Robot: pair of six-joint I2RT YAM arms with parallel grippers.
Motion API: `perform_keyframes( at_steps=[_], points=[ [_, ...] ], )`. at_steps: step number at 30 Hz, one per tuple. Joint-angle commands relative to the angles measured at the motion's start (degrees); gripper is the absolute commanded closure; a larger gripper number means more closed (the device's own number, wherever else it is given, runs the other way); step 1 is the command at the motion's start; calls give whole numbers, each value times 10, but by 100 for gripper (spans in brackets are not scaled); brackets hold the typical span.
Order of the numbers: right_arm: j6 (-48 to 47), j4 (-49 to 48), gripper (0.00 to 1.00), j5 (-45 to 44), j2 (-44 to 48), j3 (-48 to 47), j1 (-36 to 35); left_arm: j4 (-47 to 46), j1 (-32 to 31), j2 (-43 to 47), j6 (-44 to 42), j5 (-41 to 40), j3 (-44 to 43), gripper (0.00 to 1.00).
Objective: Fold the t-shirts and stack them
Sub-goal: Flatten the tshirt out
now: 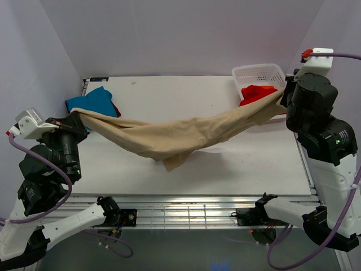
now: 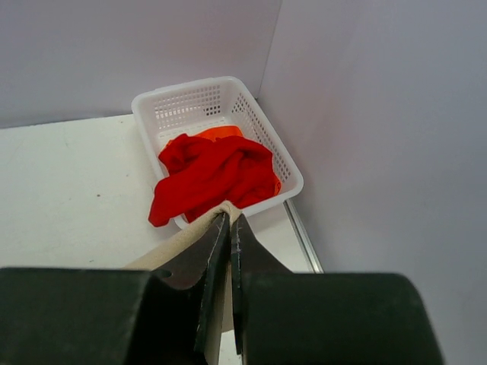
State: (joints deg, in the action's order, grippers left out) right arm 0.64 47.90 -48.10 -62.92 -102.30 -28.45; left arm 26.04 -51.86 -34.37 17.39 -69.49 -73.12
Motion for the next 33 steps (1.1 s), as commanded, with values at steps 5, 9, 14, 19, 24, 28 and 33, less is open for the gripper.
perform_keyframes(
  at_steps=[5, 9, 14, 19, 24, 28, 33],
  points=[
    [-4, 28, 92, -29, 26, -121, 5, 116, 3, -2, 93, 75, -71, 100],
    [-3, 37, 92, -26, 30, -160, 5, 245, 3, -31, 178, 159, -126, 100],
    [-4, 33, 92, -38, 18, -208, 5, 334, 3, -48, 294, 265, -149, 100],
    [-33, -31, 92, -43, 3, -199, 5, 357, 3, -3, 367, 285, -32, 100],
    [-26, -82, 92, -29, -34, -119, 5, 458, 3, -4, 515, 176, 74, 96],
    [-11, -125, 92, 1, -76, -43, 5, 459, 3, -30, 607, 110, 176, 94],
    [16, -170, 92, 40, -134, 24, 5, 422, 4, -96, 732, -3, 307, 87]
  ],
)
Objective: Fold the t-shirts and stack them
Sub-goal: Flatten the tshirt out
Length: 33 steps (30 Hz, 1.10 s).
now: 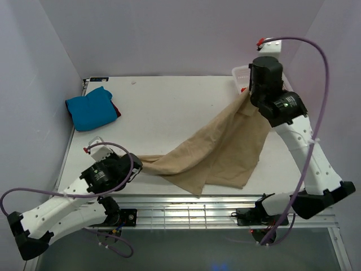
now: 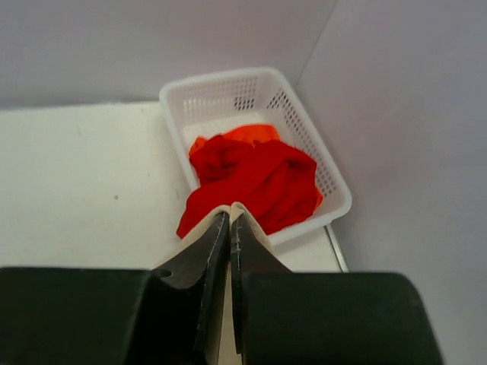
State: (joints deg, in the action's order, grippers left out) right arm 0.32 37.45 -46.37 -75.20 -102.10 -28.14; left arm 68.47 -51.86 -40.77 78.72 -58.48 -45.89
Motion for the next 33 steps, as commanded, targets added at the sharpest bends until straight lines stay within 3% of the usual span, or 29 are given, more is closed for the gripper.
perform_keyframes(
  at_steps=[1, 2, 3, 6, 8, 9, 12, 13, 16, 21, 23, 24, 25, 26, 27, 28, 30, 33],
  points=[
    [22, -71, 92, 28, -17, 29, 3, -1, 5, -48, 137, -131, 45, 82],
    [24, -77, 92, 35, -22, 34, 3, 10, 9, -63, 157, -147, 57, 69],
    [27, -77, 92, 38, -29, 37, 3, 22, 15, -99, 183, -160, 57, 62],
    [32, -80, 92, 52, -31, 55, 3, 103, 56, -155, 298, -156, 20, 55],
    [32, -83, 92, 58, -28, 75, 3, 103, 46, -201, 304, -133, -12, 54],
    [32, -84, 92, 58, -23, 82, 2, 99, 32, -217, 299, -130, -40, 47],
    [30, -85, 92, 58, -21, 104, 3, 88, -97, -293, 279, -127, -82, 43],
    [30, -84, 92, 59, -20, 109, 3, 84, -170, -316, 279, -125, -93, 43],
    [32, -84, 92, 66, -18, 127, 2, 68, -267, -431, 267, -84, -142, 46],
    [37, -84, 92, 78, -9, 169, 2, 57, -354, -604, 246, -52, -211, 47],
    [41, -86, 92, 82, -4, 183, 2, 31, -379, -620, 238, -59, -217, 45],
    [42, -87, 92, 84, 4, 197, 3, 6, -385, -614, 191, -69, -214, 44],
    [44, -89, 92, 87, 6, 204, 2, -77, -393, -604, 149, -71, -207, 44],
    [45, -91, 92, 88, 9, 210, 3, -134, -394, -589, 101, -70, -179, 44],
    [46, -91, 92, 88, 15, 219, 2, -188, -393, -551, 0, -67, -157, 43],
    [48, -91, 92, 90, 16, 222, 3, -297, -392, -529, -42, -64, -133, 42],
    [49, -92, 92, 91, 23, 228, 2, -385, -382, -472, -141, -57, -65, 41],
    [50, -93, 92, 92, 30, 239, 3, -595, -355, -417, -277, -10, 27, 39]
  ],
)
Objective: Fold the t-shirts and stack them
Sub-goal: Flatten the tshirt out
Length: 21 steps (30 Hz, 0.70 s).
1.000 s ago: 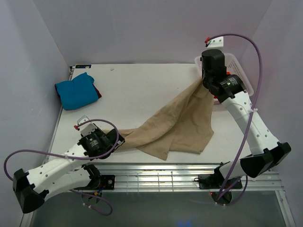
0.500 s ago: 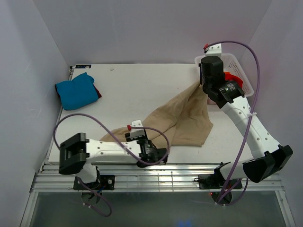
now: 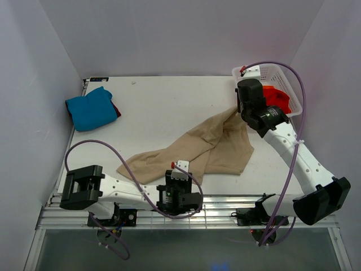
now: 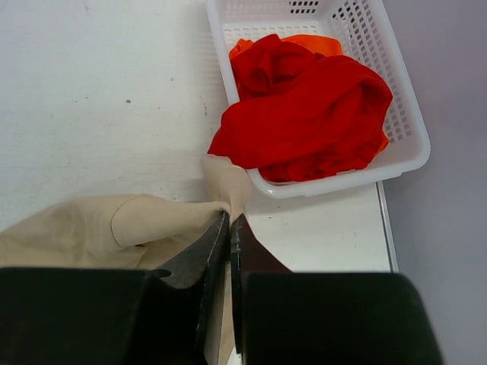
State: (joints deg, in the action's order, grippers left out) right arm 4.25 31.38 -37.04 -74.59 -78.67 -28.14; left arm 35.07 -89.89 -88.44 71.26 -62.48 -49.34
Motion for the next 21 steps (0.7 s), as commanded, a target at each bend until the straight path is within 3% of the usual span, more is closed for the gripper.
perform_keyframes(
  at_steps=[1, 6, 9, 13, 21],
  points=[
    [10, -33, 92, -1, 23, 6, 3, -344, 42, 86, -265, 83, 80, 39],
    [14, -29, 92, 0, 30, 12, 2, -455, 127, 107, -347, 239, 129, 39],
    [11, -29, 92, -5, 32, 18, 2, -480, 134, 95, -376, 283, 116, 39],
    [13, -29, 92, -3, 36, 24, 3, -392, 137, 40, -349, 317, 33, 39],
    [7, -29, 92, -11, 47, 38, 3, -297, 128, -8, -300, 310, -2, 40]
  ],
)
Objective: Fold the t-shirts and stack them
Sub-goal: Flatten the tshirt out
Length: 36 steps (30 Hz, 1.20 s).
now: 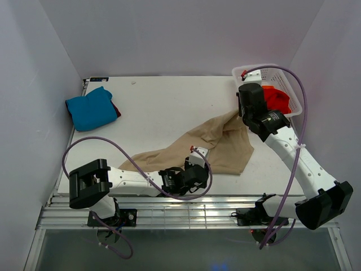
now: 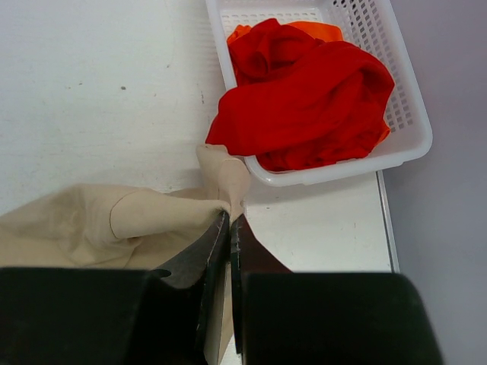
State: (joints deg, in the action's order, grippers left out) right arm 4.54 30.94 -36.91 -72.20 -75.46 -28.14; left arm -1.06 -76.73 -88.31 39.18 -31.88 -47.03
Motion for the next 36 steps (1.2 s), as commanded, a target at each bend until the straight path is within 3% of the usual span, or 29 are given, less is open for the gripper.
perform_keyframes(
  at_steps=[1, 20, 31, 36],
  points=[
    [5, -25, 92, -12, 24, 8, 2, 76, -4, -13, 27, 3, -30, 40],
    [6, -26, 92, -11, 28, 22, 3, 76, -9, -114, 30, -15, -47, 43],
    [9, -26, 92, -4, 36, 36, 3, 98, -9, -84, 41, -62, -22, 79],
    [9, -5, 92, -4, 36, 14, 3, 291, -7, 18, 64, -178, -97, 83]
  ],
)
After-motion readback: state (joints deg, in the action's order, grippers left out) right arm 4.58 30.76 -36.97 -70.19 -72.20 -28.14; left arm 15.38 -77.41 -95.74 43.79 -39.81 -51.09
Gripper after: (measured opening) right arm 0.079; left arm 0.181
